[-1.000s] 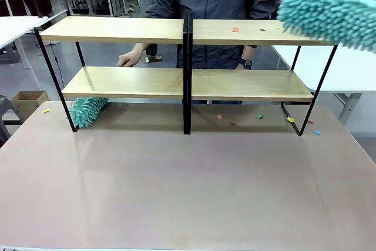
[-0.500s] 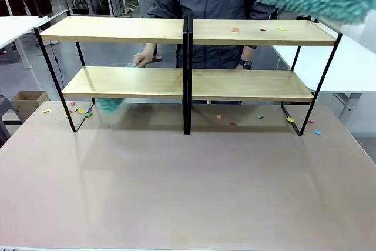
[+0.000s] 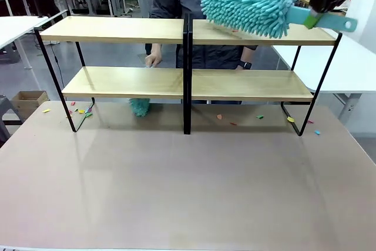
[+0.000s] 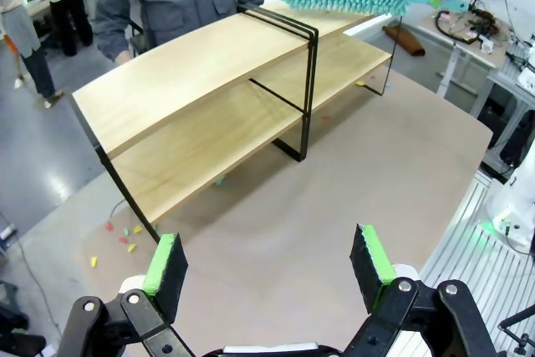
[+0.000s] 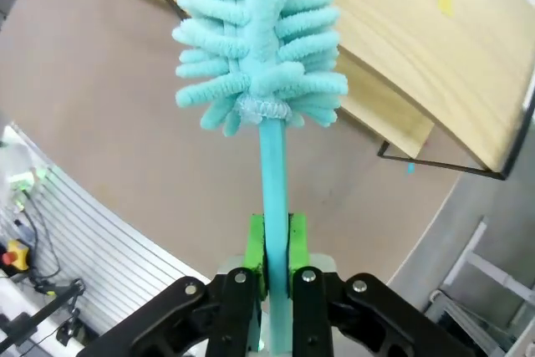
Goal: Clean the shelves.
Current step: Clean another randomly selected level of the Shelf with the Duster.
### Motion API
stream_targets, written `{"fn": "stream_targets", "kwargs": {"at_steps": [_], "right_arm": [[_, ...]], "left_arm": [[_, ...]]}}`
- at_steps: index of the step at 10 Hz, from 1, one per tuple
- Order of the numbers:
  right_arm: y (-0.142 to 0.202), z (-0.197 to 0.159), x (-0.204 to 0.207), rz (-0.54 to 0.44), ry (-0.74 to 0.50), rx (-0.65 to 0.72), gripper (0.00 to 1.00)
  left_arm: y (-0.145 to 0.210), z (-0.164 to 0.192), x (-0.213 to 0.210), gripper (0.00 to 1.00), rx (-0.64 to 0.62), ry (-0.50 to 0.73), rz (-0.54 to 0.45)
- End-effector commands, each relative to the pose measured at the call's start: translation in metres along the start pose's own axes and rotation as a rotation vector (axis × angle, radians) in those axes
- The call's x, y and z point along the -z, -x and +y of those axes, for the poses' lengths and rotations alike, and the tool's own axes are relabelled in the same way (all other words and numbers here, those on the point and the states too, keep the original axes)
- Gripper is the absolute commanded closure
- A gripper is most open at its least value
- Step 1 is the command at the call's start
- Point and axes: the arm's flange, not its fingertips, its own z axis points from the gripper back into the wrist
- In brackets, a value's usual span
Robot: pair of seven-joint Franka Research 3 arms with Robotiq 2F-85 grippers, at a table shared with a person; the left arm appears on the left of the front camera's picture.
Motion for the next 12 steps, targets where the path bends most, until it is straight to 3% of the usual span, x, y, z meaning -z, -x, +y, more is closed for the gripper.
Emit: {"fn": "stream_targets", "kwargs": {"at_steps": [1,4,10,11,12], "right_arm": [[0.003,-0.003,-0.002,0.057,0.086,0.079,0.88],[0.022,0.009,0.015,0.146,0.068,0.133,0.88],[0.084,-0.074,-0.038,0.216,0.379,0.76,0.88],[0.087,-0.069,-0.046,0.092,0.341,0.652,0.88],[0.088,-0.058,-0.05,-0.021,0.211,0.495,0.88]], "left_arm": [[0.0,-0.001,-0.002,0.0,-0.002,-0.012,0.001],[0.0,-0.001,-0.002,0.0,-0.002,-0.012,0.001],[0.0,-0.001,-0.002,0.0,-0.002,-0.012,0.001],[0.0,-0.001,-0.002,0.0,-0.002,-0.012,0.001],[0.0,-0.001,-0.002,0.0,-0.002,-0.012,0.001]]}}
